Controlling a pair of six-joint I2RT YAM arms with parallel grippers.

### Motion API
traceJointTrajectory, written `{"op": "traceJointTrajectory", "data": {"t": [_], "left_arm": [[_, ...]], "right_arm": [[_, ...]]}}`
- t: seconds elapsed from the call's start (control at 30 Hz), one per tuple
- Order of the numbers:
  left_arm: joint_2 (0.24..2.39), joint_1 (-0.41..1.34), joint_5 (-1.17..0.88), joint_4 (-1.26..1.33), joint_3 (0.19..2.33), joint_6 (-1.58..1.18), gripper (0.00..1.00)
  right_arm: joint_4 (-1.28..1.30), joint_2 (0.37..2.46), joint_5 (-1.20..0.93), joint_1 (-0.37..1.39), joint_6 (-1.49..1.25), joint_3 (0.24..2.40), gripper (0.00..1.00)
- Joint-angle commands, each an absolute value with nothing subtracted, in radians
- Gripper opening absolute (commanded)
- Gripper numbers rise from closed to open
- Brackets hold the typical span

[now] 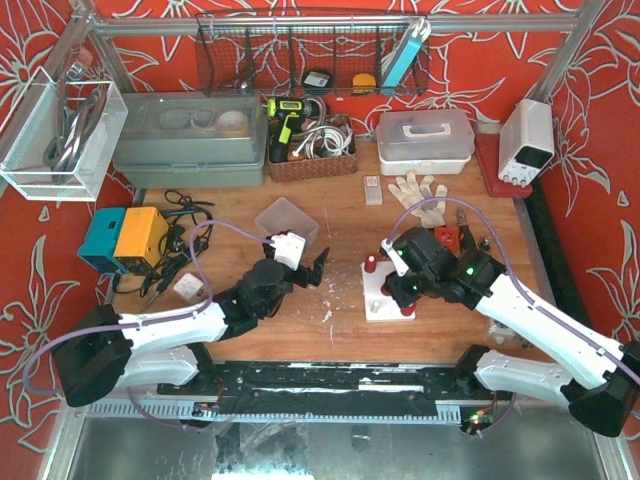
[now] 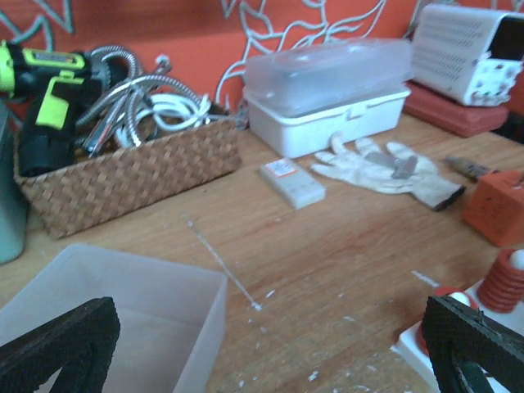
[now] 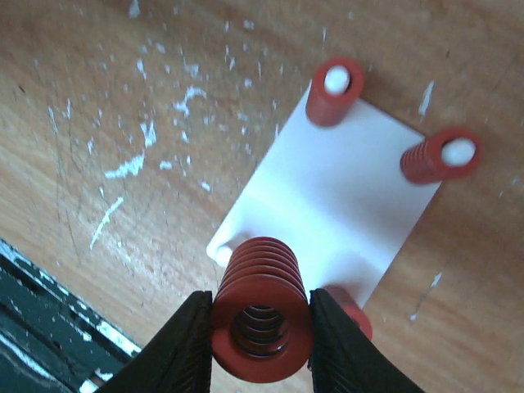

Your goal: Install the large spring

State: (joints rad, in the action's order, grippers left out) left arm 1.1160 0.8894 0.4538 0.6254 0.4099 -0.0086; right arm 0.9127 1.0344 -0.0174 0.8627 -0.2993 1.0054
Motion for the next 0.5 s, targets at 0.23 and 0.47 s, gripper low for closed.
{"op": "traceJointTrajectory", "data": {"t": [0.23,0.47], "left_arm": [[1.147,0.882,0.557,0.615,0.403,-0.099,1.00],[1.110,0.873,0.562,0.617,0.371,-0.104,1.00]], "right_arm": [[0.904,1.022,0.034,0.944,-0.411,0.927,0.00],[0.848,1.074,0.034,0.964,-0.431,0.912,0.00]]}}
